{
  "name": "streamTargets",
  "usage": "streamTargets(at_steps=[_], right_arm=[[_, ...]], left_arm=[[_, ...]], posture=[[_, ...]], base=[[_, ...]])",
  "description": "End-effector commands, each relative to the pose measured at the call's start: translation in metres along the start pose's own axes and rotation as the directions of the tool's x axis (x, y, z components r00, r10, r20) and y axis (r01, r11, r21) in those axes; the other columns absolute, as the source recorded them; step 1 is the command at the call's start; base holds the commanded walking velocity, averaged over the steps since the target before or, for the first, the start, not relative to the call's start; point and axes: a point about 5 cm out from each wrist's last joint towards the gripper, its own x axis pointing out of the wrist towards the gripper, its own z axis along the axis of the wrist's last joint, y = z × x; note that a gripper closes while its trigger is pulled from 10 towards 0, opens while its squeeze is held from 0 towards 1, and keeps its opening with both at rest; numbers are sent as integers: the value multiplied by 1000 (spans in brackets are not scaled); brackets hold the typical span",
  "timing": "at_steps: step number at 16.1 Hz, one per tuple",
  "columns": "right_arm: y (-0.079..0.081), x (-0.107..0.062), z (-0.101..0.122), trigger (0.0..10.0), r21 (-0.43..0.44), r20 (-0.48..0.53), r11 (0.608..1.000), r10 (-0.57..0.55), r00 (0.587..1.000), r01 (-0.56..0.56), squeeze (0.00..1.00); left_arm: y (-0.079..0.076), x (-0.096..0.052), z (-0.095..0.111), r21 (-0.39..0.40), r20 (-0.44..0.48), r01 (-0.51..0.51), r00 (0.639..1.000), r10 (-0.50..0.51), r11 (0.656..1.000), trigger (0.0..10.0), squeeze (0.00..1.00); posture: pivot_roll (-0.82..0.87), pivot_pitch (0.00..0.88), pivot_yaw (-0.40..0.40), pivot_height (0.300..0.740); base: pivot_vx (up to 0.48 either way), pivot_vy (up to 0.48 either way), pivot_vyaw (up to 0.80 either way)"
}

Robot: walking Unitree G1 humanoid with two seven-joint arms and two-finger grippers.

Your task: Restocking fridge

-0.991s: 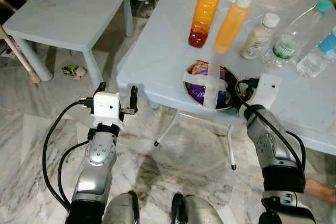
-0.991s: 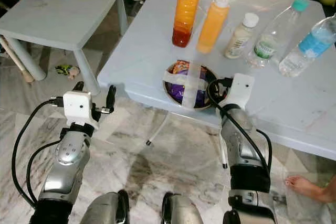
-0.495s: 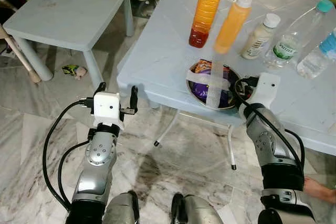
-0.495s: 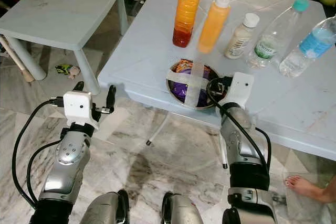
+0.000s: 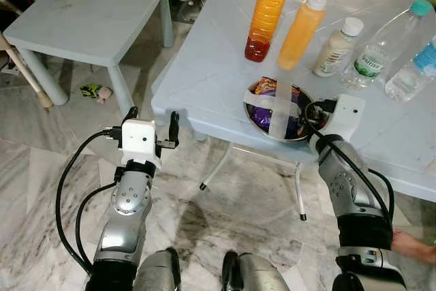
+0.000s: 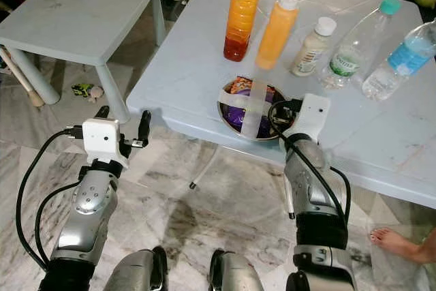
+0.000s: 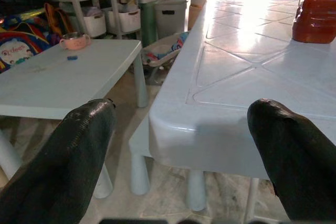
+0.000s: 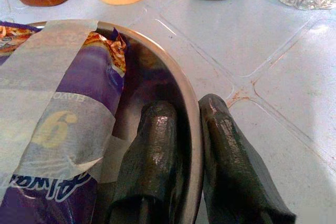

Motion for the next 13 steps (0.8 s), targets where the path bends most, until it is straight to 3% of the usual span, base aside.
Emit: streamTargets(at_steps=[1, 5, 7, 10, 12, 13], right_arm=[[-7, -4, -17, 0, 14, -71, 999, -30, 997, 31, 0], [8, -9, -18, 0, 28, -65, 1000, 8, 998, -7, 0], [16, -12, -13, 0, 38, -3, 999, 29, 1000, -29, 0], [13, -19, -8, 0, 28, 84, 1000, 9, 996, -12, 0], [9, -20, -9, 275, 21, 88, 1000, -6, 996, 4, 0], [5, -20, -10, 6314, 25, 97, 1000, -22, 995, 19, 0]], left_arm=[[-2, 0, -1, 6, -5, 4, 1000, -4, 1000, 10000, 0], [1, 4, -1, 41, -15, -30, 999, 30, 999, 10000, 0], [3, 5, -2, 50, -28, -48, 998, 49, 998, 10000, 0], [2, 4, -4, 47, -32, -52, 998, 53, 998, 10000, 0], [1, 3, -7, 37, -48, -61, 997, 63, 997, 10000, 0], [-1, 1, -12, 35, -66, -52, 996, 54, 998, 10000, 0]], posture=[[13, 162, -77, 740], [18, 165, -66, 740], [22, 161, -54, 740], [22, 136, -43, 740], [14, 124, -36, 740], [14, 106, -34, 740]], base=[[0, 0, 0], [0, 0, 0], [0, 0, 0], [0, 0, 0], [0, 0, 0], [-270, 0, 0]])
